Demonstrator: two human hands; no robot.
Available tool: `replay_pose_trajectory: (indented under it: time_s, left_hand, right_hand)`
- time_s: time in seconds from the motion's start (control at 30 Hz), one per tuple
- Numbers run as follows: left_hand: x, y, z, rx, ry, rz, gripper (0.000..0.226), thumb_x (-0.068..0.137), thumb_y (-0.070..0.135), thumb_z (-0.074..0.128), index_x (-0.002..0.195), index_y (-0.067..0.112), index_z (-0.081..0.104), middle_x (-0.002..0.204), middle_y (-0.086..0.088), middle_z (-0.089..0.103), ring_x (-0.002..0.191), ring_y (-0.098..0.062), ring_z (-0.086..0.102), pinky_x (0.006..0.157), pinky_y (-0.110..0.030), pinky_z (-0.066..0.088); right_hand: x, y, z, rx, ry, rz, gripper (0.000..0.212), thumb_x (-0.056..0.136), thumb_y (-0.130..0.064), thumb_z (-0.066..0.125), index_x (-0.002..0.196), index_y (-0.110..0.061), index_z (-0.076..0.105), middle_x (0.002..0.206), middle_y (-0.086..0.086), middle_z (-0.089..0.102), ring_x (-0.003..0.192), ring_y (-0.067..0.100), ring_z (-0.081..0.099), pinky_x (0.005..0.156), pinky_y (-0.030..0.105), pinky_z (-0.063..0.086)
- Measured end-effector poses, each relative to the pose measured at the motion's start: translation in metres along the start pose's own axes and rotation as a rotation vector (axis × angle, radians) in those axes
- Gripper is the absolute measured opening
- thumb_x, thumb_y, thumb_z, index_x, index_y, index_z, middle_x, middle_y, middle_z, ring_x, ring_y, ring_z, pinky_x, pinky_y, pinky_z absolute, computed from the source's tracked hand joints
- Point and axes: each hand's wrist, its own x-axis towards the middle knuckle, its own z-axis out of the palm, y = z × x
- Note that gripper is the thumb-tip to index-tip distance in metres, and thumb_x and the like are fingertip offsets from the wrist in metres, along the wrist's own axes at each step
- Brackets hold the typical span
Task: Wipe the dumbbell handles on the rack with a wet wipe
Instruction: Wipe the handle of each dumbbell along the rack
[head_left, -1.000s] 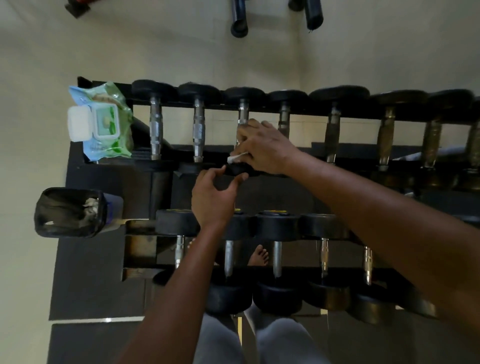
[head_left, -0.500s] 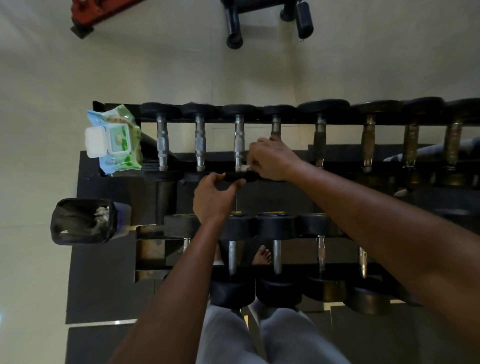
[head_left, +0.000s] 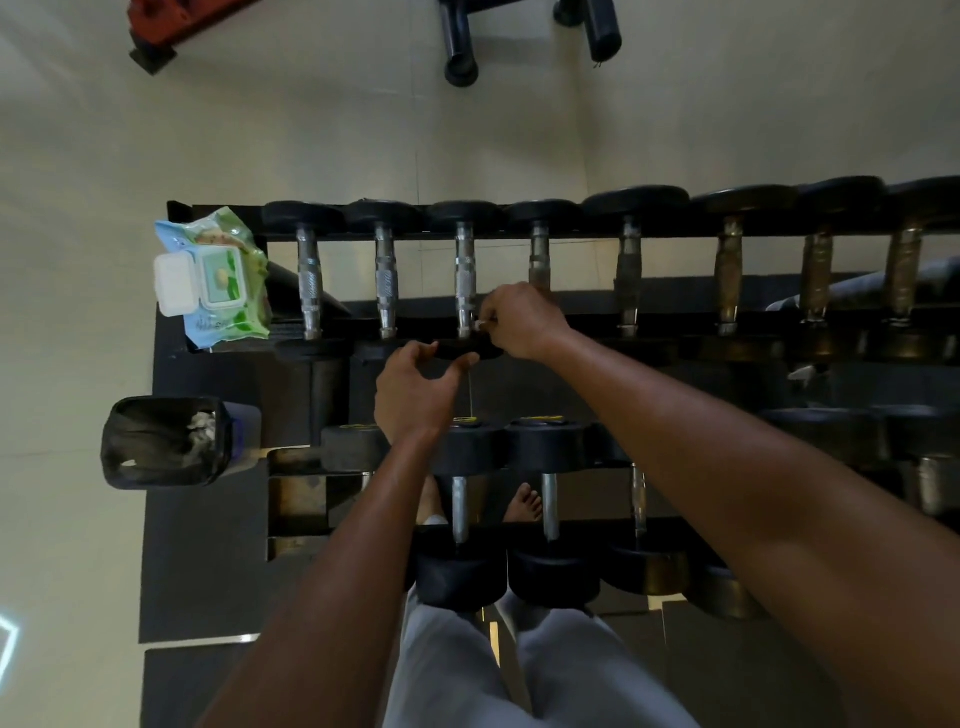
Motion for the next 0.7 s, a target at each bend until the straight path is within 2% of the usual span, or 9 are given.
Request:
replay_pose_trajectory:
  time_s: [0.1,0.17,0.23,0.3,0.43,0.5,0.57,0.63,0.7]
  left_hand:
    - [0.002,0.002,-0.001,-0.015,-0.017,-0.035,0.06,0.075,0.071,0.086,0.117,0.03,0.077,0.12,0.014,0.074,0.11,-0.007,0.068,0.079,-0.031,0.053]
    - [0.002,0.004,-0.003,-0.027,-0.03,-0.052,0.059,0.075,0.069,0.087,0.117,0.03,0.077,0.12,0.015,0.074,0.108,-0.006,0.067,0.079,-0.032,0.053]
    - [0.002,0.007,-0.003,-0.029,-0.043,-0.056,0.056,0.077,0.066,0.088,0.118,0.029,0.076,0.119,0.014,0.074,0.103,-0.004,0.064,0.077,-0.031,0.05]
    - [0.002,0.007,-0.005,-0.024,-0.055,-0.048,0.053,0.078,0.064,0.087,0.118,0.03,0.076,0.117,0.014,0.074,0.1,-0.002,0.062,0.074,-0.029,0.049]
    - [0.005,0.007,-0.007,-0.016,-0.065,-0.038,0.051,0.077,0.066,0.087,0.114,0.033,0.075,0.116,0.015,0.074,0.102,-0.005,0.066,0.078,-0.032,0.054]
    - [0.005,0.007,-0.007,-0.016,-0.061,-0.039,0.051,0.076,0.067,0.087,0.113,0.033,0.075,0.116,0.015,0.074,0.105,-0.007,0.067,0.081,-0.033,0.056]
    - [0.006,0.006,-0.006,-0.02,-0.061,-0.041,0.052,0.075,0.068,0.087,0.111,0.033,0.075,0.116,0.016,0.074,0.106,-0.007,0.068,0.081,-0.033,0.056]
    - [0.008,0.003,-0.005,-0.024,-0.057,-0.042,0.053,0.073,0.07,0.087,0.11,0.033,0.075,0.116,0.017,0.073,0.106,-0.004,0.066,0.08,-0.033,0.054]
    - [0.009,0.001,-0.003,-0.029,-0.058,-0.034,0.055,0.073,0.072,0.087,0.111,0.033,0.075,0.117,0.018,0.073,0.106,-0.003,0.065,0.079,-0.031,0.052]
  right_hand:
    - [-0.001,0.003,-0.006,0.197,0.074,0.004,0.007,0.1,-0.025,0.075,0.106,-0.028,0.076,0.102,-0.009,0.072,0.092,0.008,0.067,0.077,0.029,0.056]
    - [-0.005,0.002,-0.008,0.25,0.177,-0.074,0.012,0.101,-0.029,0.073,0.112,-0.027,0.076,0.105,-0.009,0.074,0.094,0.008,0.066,0.082,0.031,0.057]
    - [-0.007,-0.002,-0.008,0.203,0.195,-0.167,0.016,0.101,-0.03,0.073,0.115,-0.026,0.077,0.11,-0.007,0.072,0.097,0.009,0.065,0.084,0.032,0.057]
    - [-0.008,-0.002,-0.005,0.115,0.134,-0.242,0.019,0.1,-0.031,0.072,0.118,-0.026,0.076,0.115,-0.007,0.066,0.099,0.011,0.061,0.083,0.03,0.053]
    - [-0.01,0.004,-0.005,-0.013,0.12,-0.345,0.024,0.1,-0.033,0.072,0.123,-0.025,0.076,0.117,-0.005,0.065,0.103,0.006,0.05,0.083,0.028,0.042]
    - [-0.007,0.004,-0.008,-0.075,0.165,-0.392,0.022,0.101,-0.033,0.071,0.12,-0.023,0.077,0.113,-0.004,0.07,0.097,0.006,0.052,0.08,0.027,0.041]
    - [0.002,0.0,-0.014,-0.105,0.233,-0.405,0.019,0.104,-0.033,0.065,0.115,-0.022,0.077,0.102,-0.001,0.074,0.085,0.01,0.062,0.072,0.028,0.045]
    - [0.015,-0.005,-0.024,-0.091,0.327,-0.358,0.021,0.108,-0.033,0.059,0.113,-0.022,0.076,0.087,-0.002,0.074,0.073,0.013,0.065,0.064,0.028,0.044]
    - [0.031,-0.011,-0.037,-0.055,0.415,-0.274,0.025,0.11,-0.034,0.054,0.112,-0.025,0.076,0.08,-0.004,0.072,0.068,0.013,0.066,0.063,0.028,0.045]
